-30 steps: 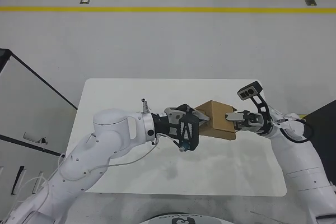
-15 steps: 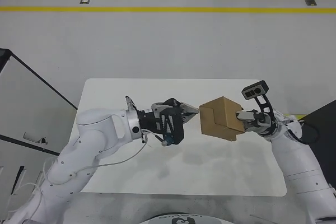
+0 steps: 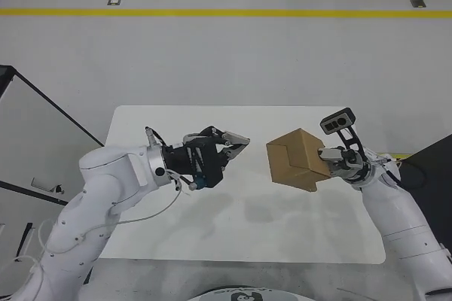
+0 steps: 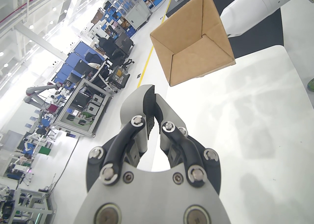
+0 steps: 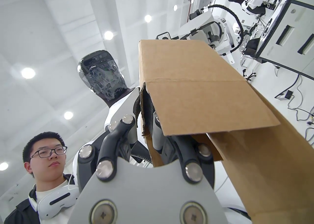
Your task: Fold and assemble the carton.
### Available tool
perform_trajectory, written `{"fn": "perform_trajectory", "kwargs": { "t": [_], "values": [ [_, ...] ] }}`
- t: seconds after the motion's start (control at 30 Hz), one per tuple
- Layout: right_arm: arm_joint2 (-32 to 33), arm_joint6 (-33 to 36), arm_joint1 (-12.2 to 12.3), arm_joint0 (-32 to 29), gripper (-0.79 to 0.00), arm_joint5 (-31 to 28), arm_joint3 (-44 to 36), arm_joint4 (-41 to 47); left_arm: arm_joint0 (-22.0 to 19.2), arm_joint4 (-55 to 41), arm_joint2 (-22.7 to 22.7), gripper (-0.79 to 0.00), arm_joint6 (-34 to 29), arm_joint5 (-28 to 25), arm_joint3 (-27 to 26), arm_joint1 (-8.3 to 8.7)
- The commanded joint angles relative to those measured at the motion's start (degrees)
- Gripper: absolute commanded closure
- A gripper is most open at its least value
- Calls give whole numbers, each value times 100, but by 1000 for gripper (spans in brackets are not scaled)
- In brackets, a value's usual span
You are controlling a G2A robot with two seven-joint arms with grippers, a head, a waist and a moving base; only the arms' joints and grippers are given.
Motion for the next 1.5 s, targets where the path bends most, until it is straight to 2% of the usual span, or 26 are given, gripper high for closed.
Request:
{"fn": "perform_trajectory", "kwargs": {
  "t": [0.0,0.4,0.53,0.67,0.87,1.2,1.27,1.37,1.47],
  "values": [
    [0,0,0,0,0,-1,0,0,19,14,0,0,36,43,75,2],
    [-18,0,-34,-3,0,48,54,-91,41,9,-38,0,134,58,180,11],
    [-46,0,-36,93,0,-45,136,-261,192,-63,-139,0,125,163,273,25],
    [-72,0,-41,168,0,-171,180,-385,467,-430,-507,0,229,76,363,70],
    [-85,0,-53,251,0,-358,152,-559,1178,-1454,-1307,0,277,-10,555,146],
    [-86,0,-55,251,0,-366,142,-556,1178,-1454,-1307,0,277,-10,555,146],
    [-86,0,-55,251,0,-366,142,-556,1246,-1585,-1384,0,294,123,680,145],
    [-86,0,-55,251,0,-366,142,-556,1441,-1981,-1832,0,347,-11,940,184],
    [-86,0,-55,251,0,-366,142,-556,1659,-2345,-2404,0,405,-495,1102,248]
  ]
}}
